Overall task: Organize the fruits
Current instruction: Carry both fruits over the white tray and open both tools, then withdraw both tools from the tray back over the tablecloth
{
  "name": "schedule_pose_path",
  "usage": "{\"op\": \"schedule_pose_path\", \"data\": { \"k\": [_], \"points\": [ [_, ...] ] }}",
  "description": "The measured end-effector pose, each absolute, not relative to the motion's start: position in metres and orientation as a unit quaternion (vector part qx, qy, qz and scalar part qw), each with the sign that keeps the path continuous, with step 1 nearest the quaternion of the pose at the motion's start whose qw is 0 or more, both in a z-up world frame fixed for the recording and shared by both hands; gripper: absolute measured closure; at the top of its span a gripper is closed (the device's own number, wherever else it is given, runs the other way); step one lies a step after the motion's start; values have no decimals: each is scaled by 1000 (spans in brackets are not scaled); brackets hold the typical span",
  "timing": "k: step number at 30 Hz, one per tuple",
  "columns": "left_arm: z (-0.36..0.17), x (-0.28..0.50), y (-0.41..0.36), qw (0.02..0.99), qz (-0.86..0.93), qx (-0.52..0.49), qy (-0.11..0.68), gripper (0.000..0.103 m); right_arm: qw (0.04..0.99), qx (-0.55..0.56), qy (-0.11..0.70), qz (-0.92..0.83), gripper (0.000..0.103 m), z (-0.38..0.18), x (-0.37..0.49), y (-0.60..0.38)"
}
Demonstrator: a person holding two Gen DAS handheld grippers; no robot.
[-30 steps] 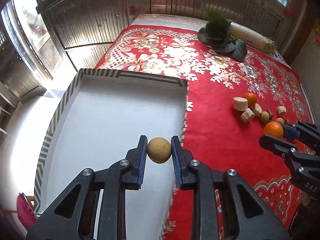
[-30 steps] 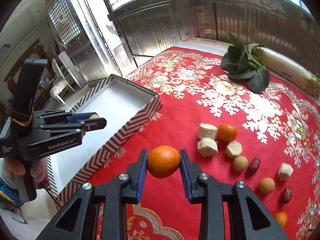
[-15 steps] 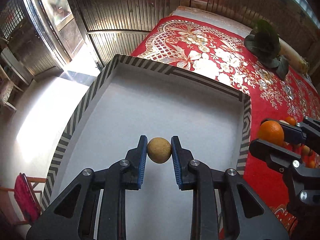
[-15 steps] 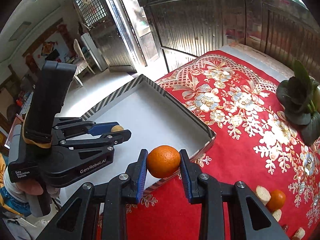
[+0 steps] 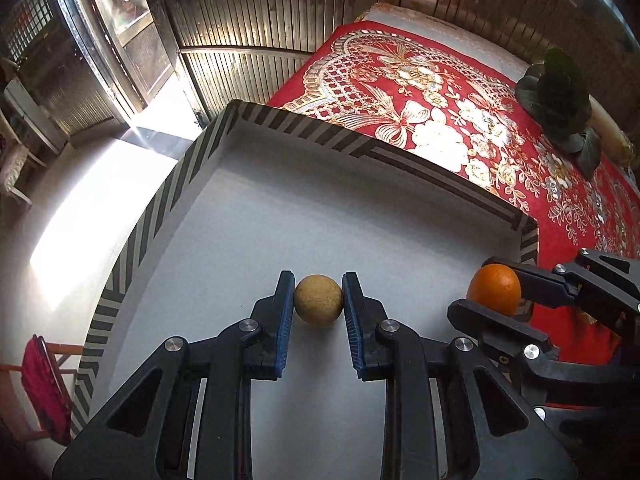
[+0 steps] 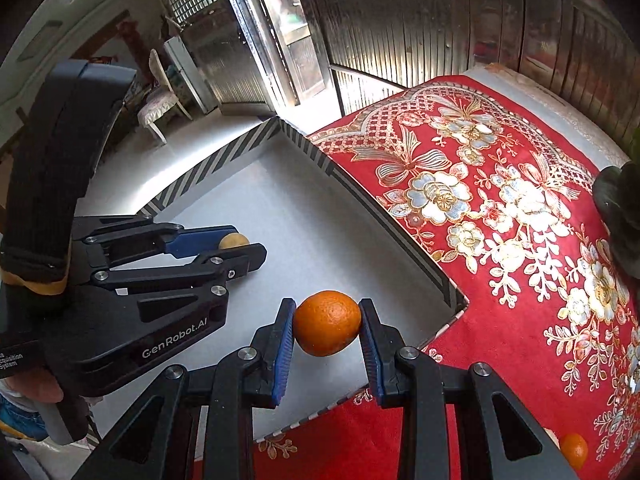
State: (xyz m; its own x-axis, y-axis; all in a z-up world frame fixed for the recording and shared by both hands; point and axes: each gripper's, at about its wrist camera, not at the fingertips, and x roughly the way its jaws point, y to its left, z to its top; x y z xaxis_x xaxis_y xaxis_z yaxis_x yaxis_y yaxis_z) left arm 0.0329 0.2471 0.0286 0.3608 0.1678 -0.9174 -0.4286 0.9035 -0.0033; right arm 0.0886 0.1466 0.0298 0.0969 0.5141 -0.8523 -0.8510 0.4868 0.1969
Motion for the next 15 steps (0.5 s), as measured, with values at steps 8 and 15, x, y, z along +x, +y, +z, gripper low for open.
{"op": "schedule_pose_path", "data": {
  "k": [8, 15],
  "points": [
    [25, 36, 249, 813, 181, -130, 538, 78, 717, -191, 476, 471, 73, 23, 89, 151],
    [31, 27, 257, 815, 175, -161, 528, 41, 723, -173, 467, 479, 63, 31, 86, 145]
  ]
}}
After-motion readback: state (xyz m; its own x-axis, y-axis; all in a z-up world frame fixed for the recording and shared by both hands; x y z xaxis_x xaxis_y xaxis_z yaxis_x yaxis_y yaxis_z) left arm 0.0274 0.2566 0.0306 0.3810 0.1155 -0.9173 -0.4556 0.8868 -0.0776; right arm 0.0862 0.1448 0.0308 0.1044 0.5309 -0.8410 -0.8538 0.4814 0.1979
